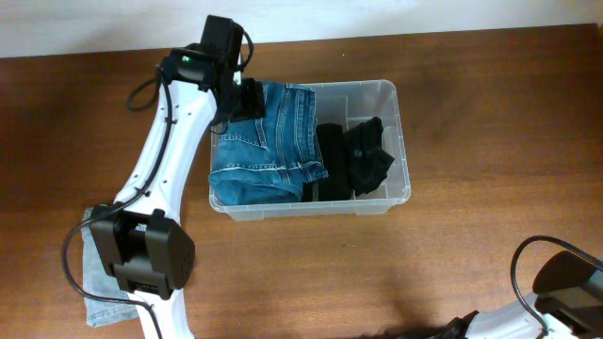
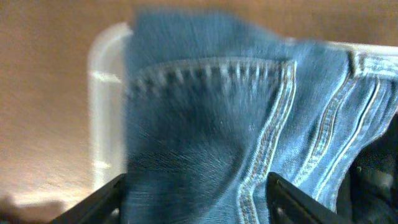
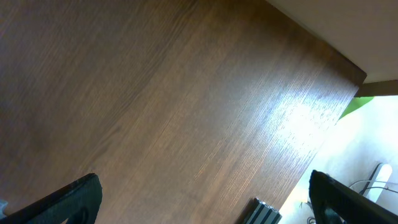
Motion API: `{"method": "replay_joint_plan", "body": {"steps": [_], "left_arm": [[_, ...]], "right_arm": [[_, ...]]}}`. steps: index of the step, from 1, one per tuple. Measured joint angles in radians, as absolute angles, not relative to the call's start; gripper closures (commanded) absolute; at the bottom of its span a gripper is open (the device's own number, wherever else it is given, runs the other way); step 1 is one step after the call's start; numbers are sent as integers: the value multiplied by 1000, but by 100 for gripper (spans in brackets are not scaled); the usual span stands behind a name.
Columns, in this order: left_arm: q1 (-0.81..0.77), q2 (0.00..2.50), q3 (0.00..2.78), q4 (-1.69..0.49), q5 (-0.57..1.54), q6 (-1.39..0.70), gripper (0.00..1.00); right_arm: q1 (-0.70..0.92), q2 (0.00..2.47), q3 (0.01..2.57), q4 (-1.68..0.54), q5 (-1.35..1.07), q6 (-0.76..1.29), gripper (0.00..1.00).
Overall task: Pack container
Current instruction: 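Lower the dark-blue jeans into the box's left side over the teal garment, then press the dark-blue jeans flat into the box with the left gripper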
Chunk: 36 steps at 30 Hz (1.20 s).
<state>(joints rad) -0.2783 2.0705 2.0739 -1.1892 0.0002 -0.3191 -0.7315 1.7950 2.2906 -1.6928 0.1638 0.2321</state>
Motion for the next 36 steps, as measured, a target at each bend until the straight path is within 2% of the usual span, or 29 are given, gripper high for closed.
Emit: {"method": "replay_joint_plan", "body": {"steps": [3,5,7,11,18,36], "left_arm": [[-277,2070,2125,-1189,-52,-264,49],[-277,2070,2150,-1187,-78,-230,64],[-278,2070,2160,-1190,-93,-205,73],[-278,2070,2160,-1240,-110,-183,83],[-278,2103,2162,-1320,-113,-175,87],[-290,2291,2186,-1283,-125,-175,87]], "right_arm": [[-731,1795,2291,-1693,164,233,2],[-731,1795,2291,-1692,164,233,2],[-731,1795,2291,-1693,164,232,2],[-731,1795,2291,-1693,164,232,2],[-731,1795,2291,-1693,164,232,2],[-731,1795,2291,-1693,164,232,2]]}}
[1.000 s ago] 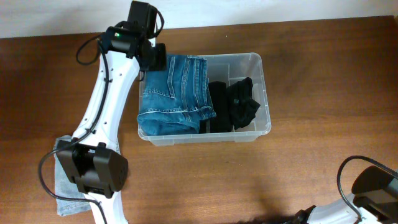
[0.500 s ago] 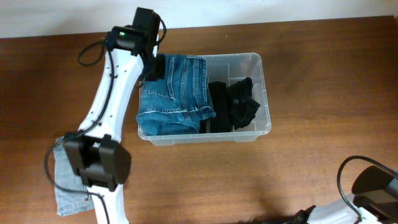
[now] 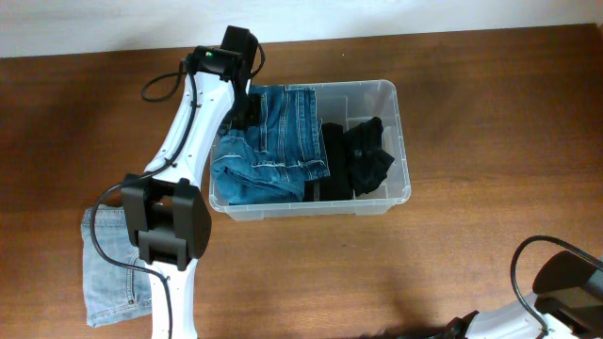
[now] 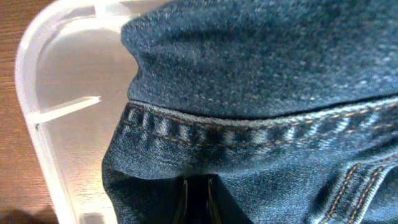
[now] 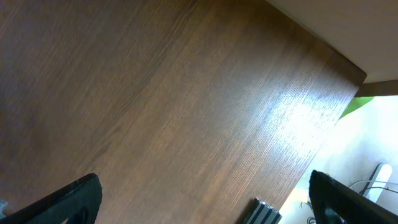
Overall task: Pack container
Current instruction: 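Press the dark-blue jeans flat into the box with the left gripper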
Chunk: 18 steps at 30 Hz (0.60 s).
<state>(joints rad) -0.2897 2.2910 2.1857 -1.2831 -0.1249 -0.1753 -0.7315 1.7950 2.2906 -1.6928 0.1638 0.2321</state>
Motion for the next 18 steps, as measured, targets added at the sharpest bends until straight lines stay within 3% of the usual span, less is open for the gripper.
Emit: {"method": "replay_joint_plan", "body": {"steps": [4,11,13,18], "left_arm": [[-290,2304,2226,-1325,-125,-175,87],[-290,2352,2473,-1587,-125,-175,87],[-290,2351,2566,-1668,-123,-174,82],[-289,2330,2640,-1684,-32,-163,82]], "right_arm": [[-731,1795,2291,-1693,164,232,2],[-731,1795,2291,-1692,164,232,2],[-731,1795,2291,-1693,164,232,2],[-731,1795,2291,-1693,164,233,2]]}}
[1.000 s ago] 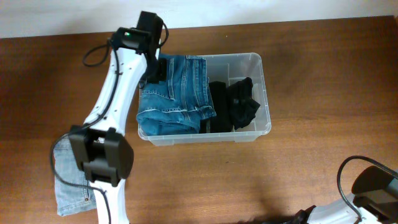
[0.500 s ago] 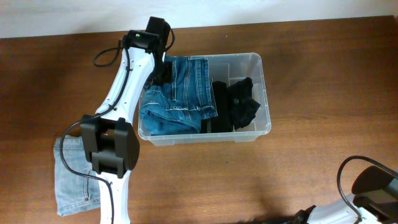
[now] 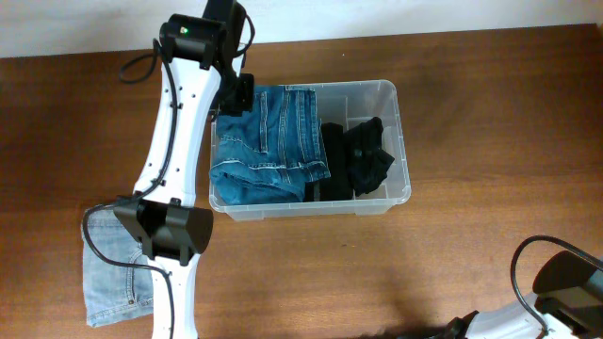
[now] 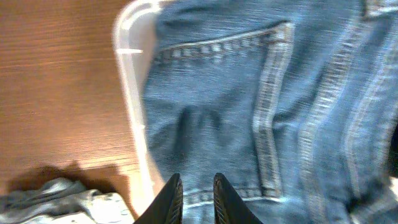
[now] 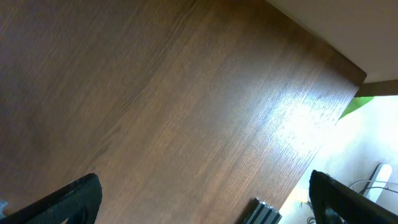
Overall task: Pack container
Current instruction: 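Press the dark-blue jeans flat into the box with the left gripper, then release and withdraw the left gripper down-left toward the light-blue jeans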
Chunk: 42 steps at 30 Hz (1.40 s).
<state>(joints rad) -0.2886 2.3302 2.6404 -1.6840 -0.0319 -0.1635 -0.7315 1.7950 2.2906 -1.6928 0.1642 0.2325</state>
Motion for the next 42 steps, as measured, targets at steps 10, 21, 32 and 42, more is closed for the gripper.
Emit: {"method": "replay_joint_plan", "body": {"steps": [10,21,32,42], "left_arm": [[-301,2331,2457,-1684,61,-157,82],[-310,2313,2202,-1532,64,-157,82],[-278,2304,2350,-1632,66,-150,41],[-81,2144,2506,-1684,83,-138,35]], "right_arm": [[-732,1795,2291,-1693,164,231,2],[-732,1795,2291,-1693,164,232,2],[-731,1795,2291,-1693,164,233,1],[-731,1795,2291,-1692,164,233,2]]}}
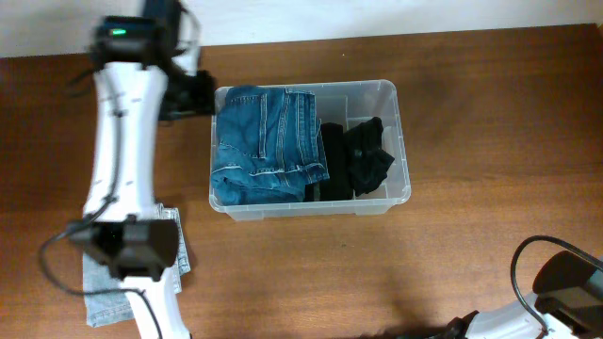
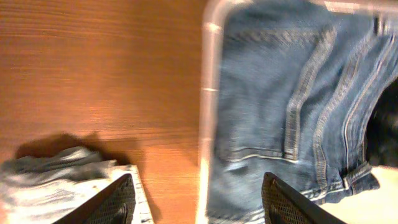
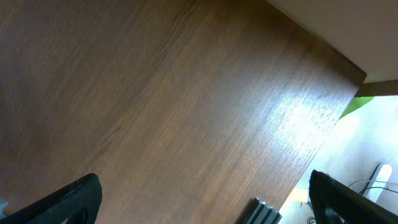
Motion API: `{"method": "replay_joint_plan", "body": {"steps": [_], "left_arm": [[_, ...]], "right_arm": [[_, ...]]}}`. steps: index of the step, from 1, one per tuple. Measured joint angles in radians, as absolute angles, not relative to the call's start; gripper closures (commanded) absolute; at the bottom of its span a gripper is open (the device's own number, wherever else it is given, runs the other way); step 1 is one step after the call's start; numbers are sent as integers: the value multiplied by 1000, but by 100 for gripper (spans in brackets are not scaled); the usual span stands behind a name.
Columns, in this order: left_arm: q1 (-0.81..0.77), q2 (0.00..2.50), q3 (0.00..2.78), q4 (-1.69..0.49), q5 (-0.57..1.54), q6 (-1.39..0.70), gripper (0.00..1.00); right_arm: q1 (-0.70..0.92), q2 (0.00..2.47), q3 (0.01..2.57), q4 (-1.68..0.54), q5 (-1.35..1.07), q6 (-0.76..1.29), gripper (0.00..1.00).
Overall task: Pack container
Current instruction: 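Release and withdraw the left gripper down-left toward the light-blue jeans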
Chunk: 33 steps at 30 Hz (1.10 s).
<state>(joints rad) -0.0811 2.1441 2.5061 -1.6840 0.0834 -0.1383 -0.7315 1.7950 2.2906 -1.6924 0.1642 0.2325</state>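
Note:
A clear plastic container (image 1: 399, 141) stands mid-table. Folded blue jeans (image 1: 264, 146) fill its left part and black garments (image 1: 363, 160) its right. My left gripper (image 1: 200, 94) hangs open just left of the container's rear left corner, over bare wood. In the left wrist view the left gripper (image 2: 202, 205) straddles the container's left wall (image 2: 208, 93), with the jeans (image 2: 292, 106) to the right and nothing between the fingers. A pale denim garment (image 1: 113, 282) lies on the table at the lower left. My right gripper (image 3: 205, 199) is open over bare table.
The wooden table (image 1: 490, 113) reaches past the container on all sides. The left arm's base (image 1: 127, 247) stands on part of the pale garment. A cable loop and the right arm's base (image 1: 565, 282) sit at the lower right corner.
My left gripper was shut above the jeans at the container's rear left corner. Now it is open and has moved left, outside the container. The right arm has not moved.
My left gripper stood open over the jeans at the container's rear left. Then it was shut with its tips down in the denim, then shut and higher above it. Now it is open beside the container, and the jeans lie inside the rim.

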Motion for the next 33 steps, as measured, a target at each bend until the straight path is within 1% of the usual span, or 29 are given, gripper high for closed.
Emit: {"method": "replay_joint_plan", "body": {"steps": [6,11,17,19,23,25,29,33], "left_arm": [[57,2091,2494,-1683,100,-138,34],[152,2030,2362,-1684,119,-138,33],[328,1841,2204,-1684,145,-138,32],[377,1753,2163,-1686,145,-138,29],[406,1613,2056,-1688,119,-138,28],[409,1585,1979,-1690,100,-138,28],[442,1602,1792,-1653,71,-138,28],[516,1632,1597,-1541,63,-127,28]], "right_arm": [[-731,1795,2291,-1693,164,233,2],[-731,1795,2291,-1692,164,233,2],[-732,1795,2291,-1692,164,232,2],[-731,1795,2291,-1693,164,232,2],[-731,1795,2291,-1692,164,232,2],[-732,1795,2291,-1692,164,232,2],[-731,1795,2291,-1692,164,232,2],[-731,1795,2291,-1693,164,232,2]]}}
